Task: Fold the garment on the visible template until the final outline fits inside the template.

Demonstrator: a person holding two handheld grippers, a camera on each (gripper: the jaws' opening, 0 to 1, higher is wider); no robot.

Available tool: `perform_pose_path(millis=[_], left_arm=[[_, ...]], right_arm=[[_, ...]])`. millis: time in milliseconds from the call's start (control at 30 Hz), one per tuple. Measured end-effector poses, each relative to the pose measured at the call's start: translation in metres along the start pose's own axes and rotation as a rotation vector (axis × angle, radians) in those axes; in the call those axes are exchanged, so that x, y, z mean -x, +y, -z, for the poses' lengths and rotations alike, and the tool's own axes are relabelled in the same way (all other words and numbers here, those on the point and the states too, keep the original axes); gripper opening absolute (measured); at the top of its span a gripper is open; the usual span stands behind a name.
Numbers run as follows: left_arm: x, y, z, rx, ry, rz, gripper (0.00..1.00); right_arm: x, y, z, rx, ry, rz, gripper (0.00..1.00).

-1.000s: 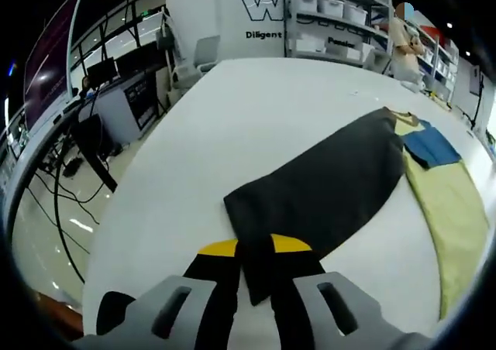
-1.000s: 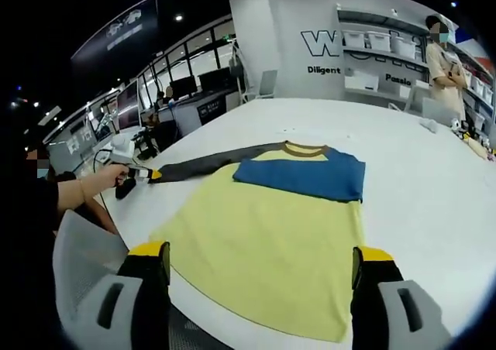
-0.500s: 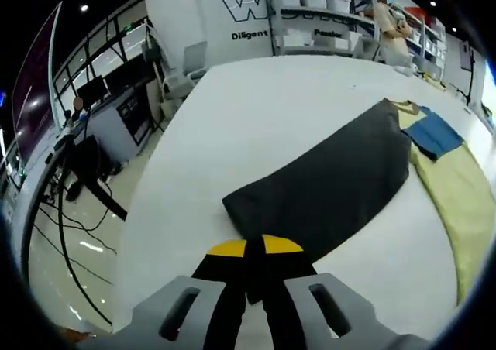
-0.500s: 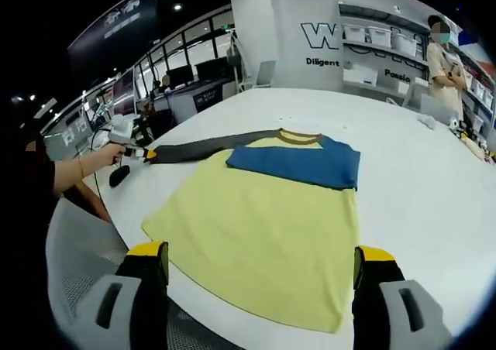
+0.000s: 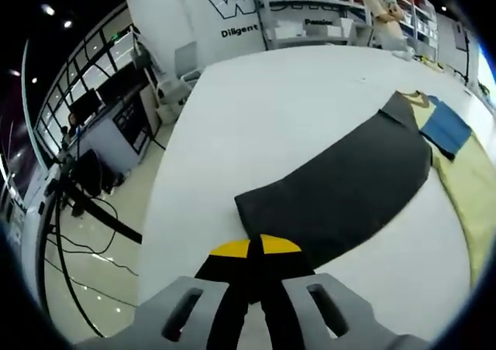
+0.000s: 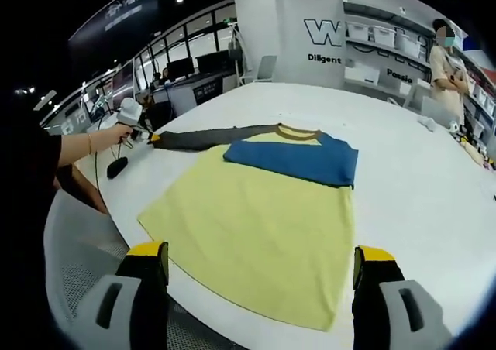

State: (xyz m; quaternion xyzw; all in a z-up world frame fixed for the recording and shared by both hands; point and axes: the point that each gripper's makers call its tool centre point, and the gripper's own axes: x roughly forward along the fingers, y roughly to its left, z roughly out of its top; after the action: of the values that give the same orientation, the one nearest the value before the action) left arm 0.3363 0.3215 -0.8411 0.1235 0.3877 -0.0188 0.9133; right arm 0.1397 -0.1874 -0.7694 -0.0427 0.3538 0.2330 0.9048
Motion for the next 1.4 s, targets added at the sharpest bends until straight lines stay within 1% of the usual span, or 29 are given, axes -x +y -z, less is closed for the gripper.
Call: perform_pose_path(millis=[67, 133, 267, 333, 400, 467, 567, 700, 800, 833, 900, 933, 1000, 1033, 1100, 1133, 1200, 1233, 1267, 1300, 1333, 1400], left_arm=[[0.0, -0.001, 0.001, -0.002, 0.001, -0.004, 0.04], [0.001, 0.0, 0.006, 0.004, 0.017, -0.01, 0.04], [0.002, 0.008, 0.007, -0.001, 0.011, -0.041, 0.04], [0.003, 0.013, 0.003, 0.002, 0.001, -0.044, 0.04], [0.004, 0.014, -0.002, 0.013, -0.016, -0.035, 0.04], [0.005, 0.014, -0.003, 0.014, -0.017, -0.036, 0.04], [0.008, 0.012, -0.003, 0.028, -0.009, -0.034, 0.04], [0.015, 0.01, -0.009, 0.025, -0.016, -0.03, 0.04], [0.023, 0.006, -0.017, 0.018, -0.026, -0.021, 0.03], [0.027, 0.003, -0.023, 0.018, -0.038, -0.009, 0.03], [0.032, 0.0, -0.032, 0.017, -0.067, -0.006, 0.03], [0.036, -0.004, -0.039, 0.015, -0.073, 0.006, 0.03], [0.039, -0.012, -0.045, 0.006, -0.076, 0.028, 0.03], [0.042, -0.018, -0.051, 0.006, -0.089, 0.046, 0.03], [0.043, -0.021, -0.056, 0.001, -0.104, 0.058, 0.03], [0.046, -0.028, -0.066, -0.012, -0.141, 0.067, 0.03], [0.048, -0.034, -0.073, -0.014, -0.156, 0.078, 0.03], [0.05, -0.044, -0.08, -0.012, -0.163, 0.108, 0.03], [0.051, -0.047, -0.083, -0.014, -0.169, 0.117, 0.03], [0.053, -0.052, -0.089, -0.022, -0.186, 0.131, 0.03], [0.056, -0.061, -0.097, -0.039, -0.206, 0.155, 0.03], [0.062, -0.079, -0.111, -0.075, -0.224, 0.202, 0.03]], right_arm=[[0.001, 0.0, -0.002, -0.002, -0.006, -0.001, 0.99], [0.001, -0.003, -0.003, -0.016, -0.014, 0.006, 0.99], [0.0, -0.004, -0.001, -0.021, -0.004, 0.01, 0.99], [-0.001, -0.004, 0.0, -0.023, -0.004, 0.007, 0.99], [-0.001, -0.003, -0.001, -0.028, -0.007, 0.003, 0.99], [-0.001, -0.003, 0.0, -0.033, -0.006, 0.0, 0.99], [-0.002, -0.004, 0.002, -0.033, 0.002, 0.0, 0.99], [-0.002, -0.004, 0.001, -0.034, 0.001, -0.002, 0.99], [-0.002, -0.003, 0.002, -0.03, 0.007, -0.004, 0.99], [-0.003, -0.002, 0.003, -0.03, 0.011, -0.006, 0.99], [-0.003, -0.002, 0.004, -0.032, 0.011, -0.009, 0.99], [-0.003, -0.001, 0.004, -0.032, 0.013, -0.01, 0.99], [-0.004, -0.001, 0.005, -0.031, 0.015, -0.013, 0.99], [-0.004, 0.0, 0.005, -0.031, 0.017, -0.014, 0.99], [-0.004, 0.0, 0.005, -0.029, 0.018, -0.015, 0.99], [-0.004, 0.001, 0.005, -0.026, 0.019, -0.017, 0.99], [-0.004, 0.001, 0.005, -0.026, 0.017, -0.018, 0.99], [-0.003, 0.001, 0.005, -0.026, 0.016, -0.018, 0.99], [-0.003, 0.001, 0.005, -0.026, 0.015, -0.018, 0.99], [-0.003, 0.001, 0.004, -0.025, 0.014, -0.018, 0.99], [-0.003, 0.001, 0.004, -0.024, 0.013, -0.018, 0.99], [-0.002, 0.001, 0.004, -0.021, 0.01, -0.018, 0.99]])
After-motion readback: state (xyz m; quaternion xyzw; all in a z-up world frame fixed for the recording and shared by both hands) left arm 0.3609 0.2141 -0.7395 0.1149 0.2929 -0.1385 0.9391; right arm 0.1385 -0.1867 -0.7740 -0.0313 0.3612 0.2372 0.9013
